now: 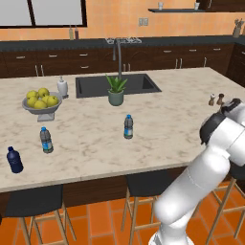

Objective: Move the plastic bottles in the middle to the plastics group, and the glass bottles in the middle to the glass group.

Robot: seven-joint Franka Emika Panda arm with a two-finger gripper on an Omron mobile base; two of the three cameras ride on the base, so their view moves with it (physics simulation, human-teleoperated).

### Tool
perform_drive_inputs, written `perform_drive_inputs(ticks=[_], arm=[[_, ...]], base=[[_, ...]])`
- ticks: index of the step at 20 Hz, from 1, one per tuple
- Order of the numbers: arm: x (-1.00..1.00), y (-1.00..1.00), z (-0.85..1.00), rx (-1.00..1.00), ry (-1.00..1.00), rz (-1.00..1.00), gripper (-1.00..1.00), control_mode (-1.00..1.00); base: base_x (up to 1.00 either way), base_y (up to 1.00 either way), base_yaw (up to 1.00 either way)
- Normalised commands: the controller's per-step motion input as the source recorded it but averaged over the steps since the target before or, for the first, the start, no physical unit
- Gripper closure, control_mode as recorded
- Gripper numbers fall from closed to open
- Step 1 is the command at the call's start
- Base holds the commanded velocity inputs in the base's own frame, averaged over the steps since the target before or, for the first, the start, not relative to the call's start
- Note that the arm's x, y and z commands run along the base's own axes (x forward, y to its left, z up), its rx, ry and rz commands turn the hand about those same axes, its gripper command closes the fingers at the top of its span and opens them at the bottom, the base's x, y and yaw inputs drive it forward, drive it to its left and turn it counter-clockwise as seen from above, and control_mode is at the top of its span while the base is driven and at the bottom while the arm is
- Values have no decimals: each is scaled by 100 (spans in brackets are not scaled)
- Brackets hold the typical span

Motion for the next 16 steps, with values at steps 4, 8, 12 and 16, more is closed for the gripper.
perform_drive_inputs(ticks=[4, 8, 12, 16], arm=[[-7, -14, 15, 11, -2, 0, 100, -100], [-27, -45, 9, 21, 0, 4, 100, -100], [-20, -58, 51, 28, 0, 2, 100, -100], [-14, -59, 41, 31, 0, 1, 100, -100]], base=[[0, 0, 0], [0, 0, 0], [0, 0, 0], [0, 0, 0]])
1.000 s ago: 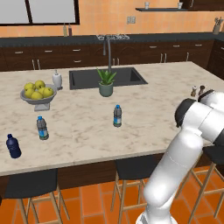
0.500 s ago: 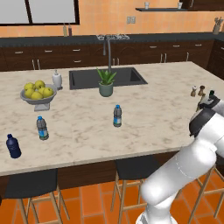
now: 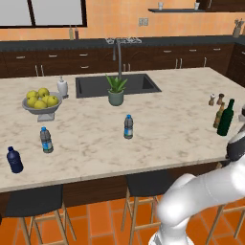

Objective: Move the plastic bottles in the middle to the plastics group, and the glass bottles in the middle to the glass group.

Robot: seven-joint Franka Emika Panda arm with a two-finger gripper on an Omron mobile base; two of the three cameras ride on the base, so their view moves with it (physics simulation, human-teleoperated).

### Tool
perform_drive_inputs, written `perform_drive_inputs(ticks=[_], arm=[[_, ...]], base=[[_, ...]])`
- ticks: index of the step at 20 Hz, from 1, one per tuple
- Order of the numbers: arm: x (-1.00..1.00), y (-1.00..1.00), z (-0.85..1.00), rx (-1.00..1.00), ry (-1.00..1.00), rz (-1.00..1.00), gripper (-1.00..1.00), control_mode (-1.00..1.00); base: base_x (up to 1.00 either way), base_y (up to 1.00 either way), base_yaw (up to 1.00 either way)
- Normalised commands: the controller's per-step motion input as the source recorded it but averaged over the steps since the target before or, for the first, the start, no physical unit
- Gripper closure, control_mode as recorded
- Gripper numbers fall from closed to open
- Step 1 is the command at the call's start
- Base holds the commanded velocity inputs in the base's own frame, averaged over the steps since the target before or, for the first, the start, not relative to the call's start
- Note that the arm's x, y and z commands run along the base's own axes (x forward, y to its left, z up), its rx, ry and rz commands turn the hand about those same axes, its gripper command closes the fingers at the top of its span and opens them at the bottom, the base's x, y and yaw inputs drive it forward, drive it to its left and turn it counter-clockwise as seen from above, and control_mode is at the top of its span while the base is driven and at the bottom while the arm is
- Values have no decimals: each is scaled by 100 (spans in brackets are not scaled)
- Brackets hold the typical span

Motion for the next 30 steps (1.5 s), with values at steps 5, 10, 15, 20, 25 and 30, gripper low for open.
perform_drive_inputs(ticks=[5, 10, 15, 20, 25, 30], arm=[[-21, -27, -2, 18, 0, 7, 100, -100], [5, 0, -48, -1, 0, 6, 100, -100], [47, 0, -24, -6, 0, 4, 100, -100], [54, 0, -1, -4, 0, 7, 100, -100], [7, -2, -1, -2, 1, 1, 100, -100], [-3, -8, -17, -5, 0, 0, 100, -100]], base=[[0, 0, 0], [0, 0, 0], [0, 0, 0], [0, 0, 0], [0, 0, 0], [0, 0, 0]])
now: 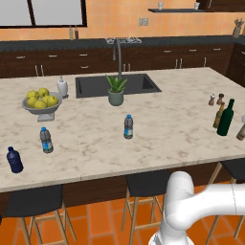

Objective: Move the plastic bottles in the middle to the plastics group, and the glass bottles in the middle to the glass group.

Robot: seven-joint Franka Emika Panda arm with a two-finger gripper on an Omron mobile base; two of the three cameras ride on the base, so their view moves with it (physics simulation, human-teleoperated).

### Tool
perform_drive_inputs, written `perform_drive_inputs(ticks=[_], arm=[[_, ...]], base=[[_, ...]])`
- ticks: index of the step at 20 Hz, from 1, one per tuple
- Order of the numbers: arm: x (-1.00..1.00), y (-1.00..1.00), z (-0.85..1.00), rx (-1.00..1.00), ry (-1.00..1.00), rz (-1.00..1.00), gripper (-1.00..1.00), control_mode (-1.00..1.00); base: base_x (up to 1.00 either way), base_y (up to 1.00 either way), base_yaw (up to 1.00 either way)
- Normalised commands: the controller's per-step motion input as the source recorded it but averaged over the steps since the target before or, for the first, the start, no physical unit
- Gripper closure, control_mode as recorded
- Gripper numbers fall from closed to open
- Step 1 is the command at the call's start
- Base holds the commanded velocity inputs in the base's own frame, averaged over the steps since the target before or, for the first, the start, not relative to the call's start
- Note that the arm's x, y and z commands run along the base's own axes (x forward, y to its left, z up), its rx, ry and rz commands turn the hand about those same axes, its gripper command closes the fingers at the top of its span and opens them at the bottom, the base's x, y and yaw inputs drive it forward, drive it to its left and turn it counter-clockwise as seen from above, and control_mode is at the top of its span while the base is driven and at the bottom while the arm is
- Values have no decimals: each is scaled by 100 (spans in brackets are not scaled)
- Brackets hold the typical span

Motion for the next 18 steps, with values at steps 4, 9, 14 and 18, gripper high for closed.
perform_drive_inputs(ticks=[4, 9, 14, 18], arm=[[0, 0, -24, -12, 0, 0, 100, -100], [0, 0, -2, -17, -1, 0, 100, -100], [2, 0, 0, 0, 0, 1, 100, -100], [30, 0, -2, 0, 0, 1, 100, -100]], base=[[0, 0, 0], [0, 0, 0], [0, 0, 0], [0, 0, 0]])
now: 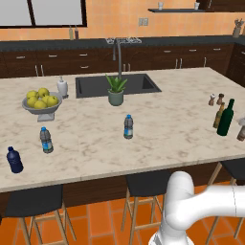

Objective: Move the plastic bottles in the middle to the plastics group, and the glass bottles in the middle to the glass group.

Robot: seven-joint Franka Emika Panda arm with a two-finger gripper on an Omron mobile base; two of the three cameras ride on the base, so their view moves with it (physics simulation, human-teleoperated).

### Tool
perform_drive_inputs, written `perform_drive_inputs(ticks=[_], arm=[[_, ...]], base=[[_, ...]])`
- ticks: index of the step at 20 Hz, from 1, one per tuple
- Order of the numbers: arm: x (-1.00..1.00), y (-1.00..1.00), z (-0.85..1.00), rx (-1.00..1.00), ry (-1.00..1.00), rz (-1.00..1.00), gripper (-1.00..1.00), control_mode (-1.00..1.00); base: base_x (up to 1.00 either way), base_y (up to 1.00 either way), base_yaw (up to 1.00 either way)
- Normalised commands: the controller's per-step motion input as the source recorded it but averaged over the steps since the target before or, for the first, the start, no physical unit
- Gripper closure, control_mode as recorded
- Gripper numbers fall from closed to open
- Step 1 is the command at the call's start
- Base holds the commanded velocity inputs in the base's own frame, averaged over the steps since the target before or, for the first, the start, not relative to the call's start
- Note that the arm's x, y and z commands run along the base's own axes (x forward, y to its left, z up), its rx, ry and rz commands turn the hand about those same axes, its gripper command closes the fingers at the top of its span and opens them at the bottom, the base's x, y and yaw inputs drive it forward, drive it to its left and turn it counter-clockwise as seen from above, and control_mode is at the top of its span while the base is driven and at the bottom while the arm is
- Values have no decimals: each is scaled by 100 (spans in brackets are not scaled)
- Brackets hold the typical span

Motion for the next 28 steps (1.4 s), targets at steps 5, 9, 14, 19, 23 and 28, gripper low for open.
perform_drive_inputs(ticks=[5, 9, 14, 19, 23, 28], arm=[[34, 0, -9, 0, 1, 0, 100, -100], [12, 0, -18, 0, 2, 0, 100, -100], [0, 0, 0, 0, 0, 0, -100, -100], [0, 0, 0, 0, 0, 0, -100, -100], [0, 0, 0, 0, 0, 0, -100, -100], [-13, 2, 9, 0, -1, 0, -100, -100]], base=[[0, 0, 0], [0, 0, 0], [0, 0, 0], [0, 0, 0], [0, 0, 0], [0, 0, 0]])
